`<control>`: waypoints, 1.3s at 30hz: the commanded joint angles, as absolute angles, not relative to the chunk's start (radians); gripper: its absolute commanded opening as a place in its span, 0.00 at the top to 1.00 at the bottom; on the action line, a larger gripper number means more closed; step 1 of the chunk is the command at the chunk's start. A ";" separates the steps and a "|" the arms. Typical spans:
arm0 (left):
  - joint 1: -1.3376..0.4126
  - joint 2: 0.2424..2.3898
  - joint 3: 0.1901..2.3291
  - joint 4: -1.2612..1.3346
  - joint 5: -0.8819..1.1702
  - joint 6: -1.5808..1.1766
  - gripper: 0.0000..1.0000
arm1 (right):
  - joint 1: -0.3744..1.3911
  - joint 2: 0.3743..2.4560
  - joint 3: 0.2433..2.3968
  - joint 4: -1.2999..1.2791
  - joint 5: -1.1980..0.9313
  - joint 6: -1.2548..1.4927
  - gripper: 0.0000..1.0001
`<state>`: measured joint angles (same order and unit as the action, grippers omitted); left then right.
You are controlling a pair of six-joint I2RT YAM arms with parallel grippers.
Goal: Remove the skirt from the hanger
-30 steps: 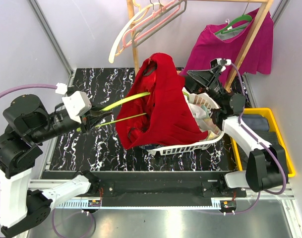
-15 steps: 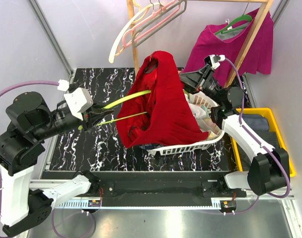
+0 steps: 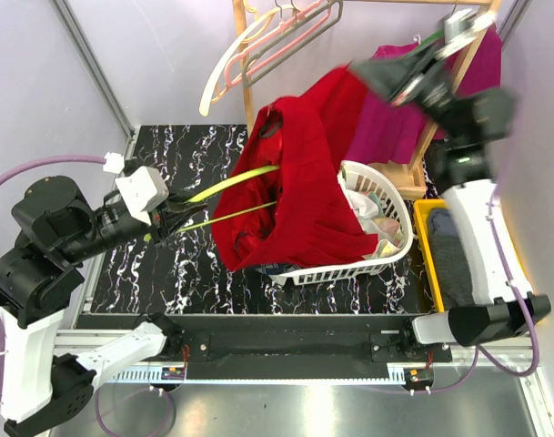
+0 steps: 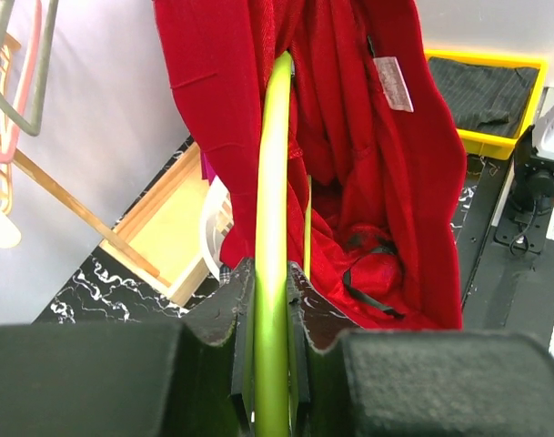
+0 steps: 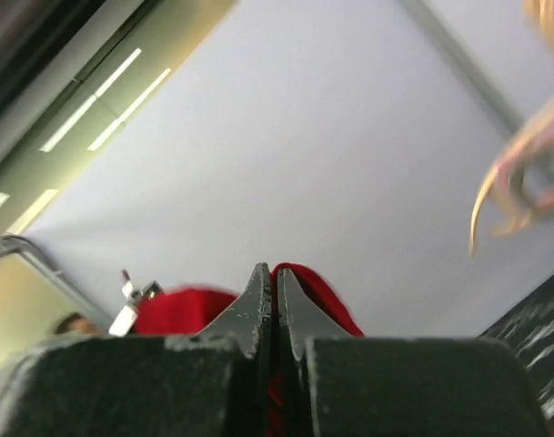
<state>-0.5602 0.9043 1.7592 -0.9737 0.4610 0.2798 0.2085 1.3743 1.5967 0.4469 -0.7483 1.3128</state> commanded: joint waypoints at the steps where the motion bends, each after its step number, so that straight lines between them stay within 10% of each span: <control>1: -0.555 0.842 1.709 -0.808 0.499 0.275 1.00 | 0.051 1.397 1.989 0.175 -0.683 1.068 1.00; 19: -0.555 0.716 1.555 -0.940 0.499 0.359 1.00 | -0.391 2.034 2.881 0.080 -0.430 1.460 1.00; 29: -0.552 0.758 1.646 -0.840 0.401 0.390 1.00 | -0.330 1.796 2.452 0.132 -0.714 1.327 1.00; 39: -0.552 1.052 1.995 -0.634 0.037 0.316 1.00 | 0.253 1.608 2.296 -0.327 -0.599 0.732 1.00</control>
<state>-0.5552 0.9386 1.8492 -0.8051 0.1944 0.3668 0.1425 1.8057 2.4252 -0.2047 -0.6548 1.0077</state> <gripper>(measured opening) 0.165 0.012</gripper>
